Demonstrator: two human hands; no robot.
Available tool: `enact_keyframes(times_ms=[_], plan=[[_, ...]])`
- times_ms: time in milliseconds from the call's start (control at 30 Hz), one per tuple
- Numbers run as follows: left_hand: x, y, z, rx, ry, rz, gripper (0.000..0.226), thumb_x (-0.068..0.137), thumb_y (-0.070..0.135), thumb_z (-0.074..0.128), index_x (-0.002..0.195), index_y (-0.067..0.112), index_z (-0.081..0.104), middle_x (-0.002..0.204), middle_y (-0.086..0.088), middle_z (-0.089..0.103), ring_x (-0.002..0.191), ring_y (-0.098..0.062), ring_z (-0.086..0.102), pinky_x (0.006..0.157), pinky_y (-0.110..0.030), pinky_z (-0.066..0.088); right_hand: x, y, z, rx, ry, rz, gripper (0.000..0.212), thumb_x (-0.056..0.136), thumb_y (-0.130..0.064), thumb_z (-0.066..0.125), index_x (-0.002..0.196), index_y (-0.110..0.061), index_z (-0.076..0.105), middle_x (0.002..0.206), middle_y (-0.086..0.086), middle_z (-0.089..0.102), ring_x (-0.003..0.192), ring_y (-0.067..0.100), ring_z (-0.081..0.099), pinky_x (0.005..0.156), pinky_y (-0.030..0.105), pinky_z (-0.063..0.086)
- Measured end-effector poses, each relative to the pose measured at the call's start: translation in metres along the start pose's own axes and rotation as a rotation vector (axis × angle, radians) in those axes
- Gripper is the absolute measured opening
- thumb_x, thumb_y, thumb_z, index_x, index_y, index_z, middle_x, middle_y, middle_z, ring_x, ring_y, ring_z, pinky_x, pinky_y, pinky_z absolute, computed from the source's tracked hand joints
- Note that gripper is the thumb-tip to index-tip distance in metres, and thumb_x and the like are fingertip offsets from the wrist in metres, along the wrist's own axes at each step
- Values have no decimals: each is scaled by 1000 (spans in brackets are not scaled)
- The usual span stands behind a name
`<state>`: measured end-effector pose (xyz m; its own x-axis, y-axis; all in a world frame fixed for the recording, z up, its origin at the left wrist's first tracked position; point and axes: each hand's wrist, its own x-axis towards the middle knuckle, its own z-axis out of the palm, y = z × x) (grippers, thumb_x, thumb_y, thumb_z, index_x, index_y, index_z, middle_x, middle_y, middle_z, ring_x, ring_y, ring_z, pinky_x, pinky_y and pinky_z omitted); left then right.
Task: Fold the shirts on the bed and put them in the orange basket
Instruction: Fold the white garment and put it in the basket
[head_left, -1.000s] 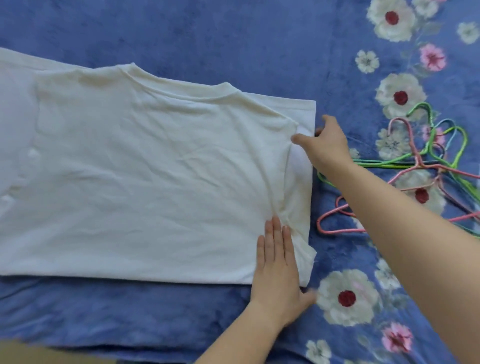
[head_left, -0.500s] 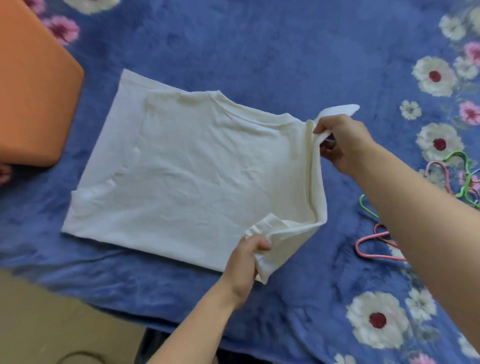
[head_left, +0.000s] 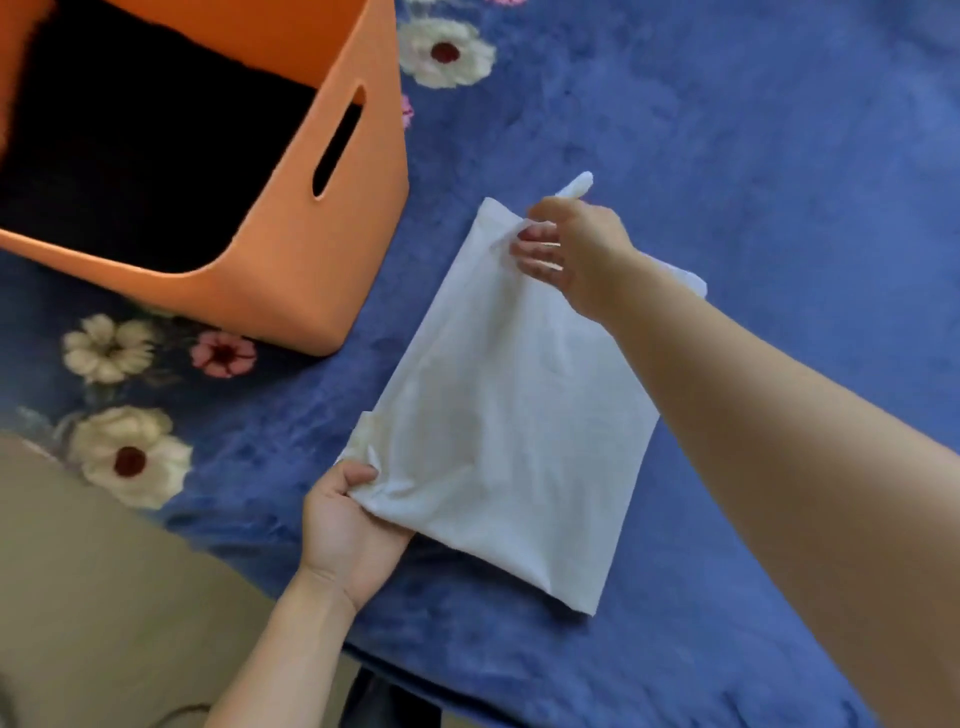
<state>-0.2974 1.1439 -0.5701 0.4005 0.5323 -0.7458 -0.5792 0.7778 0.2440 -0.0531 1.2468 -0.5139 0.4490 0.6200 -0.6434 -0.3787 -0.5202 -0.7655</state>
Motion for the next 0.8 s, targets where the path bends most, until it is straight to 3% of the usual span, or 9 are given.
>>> enact_keyframes(times_ms=[133, 267, 367, 467, 533, 600, 667, 733, 800], plan=[[8, 25, -17, 341, 150, -9, 34, 83, 22, 38, 99, 11, 67, 98, -8, 71, 97, -26, 60, 83, -40, 48, 7, 36, 14, -349, -2, 11, 4, 88, -10, 56, 91, -9, 58, 83, 9, 56, 71, 22, 57, 63, 29, 49], [15, 37, -4, 1008, 339, 204, 25, 80, 46, 62, 89, 23, 62, 85, -3, 71, 84, -23, 63, 78, -43, 53, 14, 62, 4, -506, 98, -66, 24, 84, -9, 52, 105, -15, 60, 76, 7, 57, 68, 21, 55, 60, 26, 42], [21, 43, -4, 1605, 370, 371, 27, 81, 42, 68, 97, 26, 52, 89, 7, 62, 88, -20, 55, 73, -37, 45, 10, 76, 4, -884, 178, -278, 44, 90, -19, 50, 135, -15, 51, 115, 4, 58, 102, 20, 56, 82, 27, 43], [27, 46, -5, 1841, 407, 357, 7, 87, 24, 56, 94, 21, 57, 94, 3, 55, 95, -27, 53, 72, -38, 45, -8, 100, 8, -1278, 63, -539, 54, 96, -29, 43, 147, -17, 32, 147, 6, 38, 132, 23, 37, 103, 33, 32], [33, 42, -5, 1967, 461, 503, 26, 78, 10, 59, 103, 12, 57, 107, -7, 51, 101, -33, 47, 75, -42, 42, -17, 121, -2, -1436, -10, -620, 57, 96, -35, 32, 150, -17, 25, 154, 9, 29, 142, 27, 26, 112, 35, 20], [39, 31, 1, 2119, 370, 784, 48, 71, 7, 57, 119, 7, 52, 127, -19, 48, 113, -37, 42, 84, -49, 39, -25, 142, -18, -1477, -4, -628, 59, 95, -36, 29, 150, -17, 22, 156, 9, 25, 145, 26, 19, 115, 36, 8], [49, 13, 6, 2241, 93, 928, 57, 79, 19, 44, 135, 11, 41, 145, -19, 35, 134, -32, 30, 103, -47, 25, -26, 155, -37, -1502, 9, -630, 59, 96, -34, 30, 150, -16, 16, 157, 7, 19, 145, 24, 13, 117, 37, 4], [63, 3, 2, 2358, -97, 938, 59, 87, 29, 35, 144, 15, 31, 154, -13, 23, 144, -27, 17, 113, -43, 11, -17, 155, -60, -1553, -11, -658, 59, 97, -37, 28, 151, -17, 15, 157, 6, 17, 145, 24, 13, 117, 37, 2], [80, -2, -8, 2450, -126, 904, 61, 91, 36, 32, 148, 18, 24, 157, -12, 16, 146, -26, 9, 115, -42, 6, 2, 145, -89, -1614, 49, -597, 62, 96, -46, 21, 152, -18, 15, 158, 5, 17, 146, 24, 14, 116, 34, -5]])
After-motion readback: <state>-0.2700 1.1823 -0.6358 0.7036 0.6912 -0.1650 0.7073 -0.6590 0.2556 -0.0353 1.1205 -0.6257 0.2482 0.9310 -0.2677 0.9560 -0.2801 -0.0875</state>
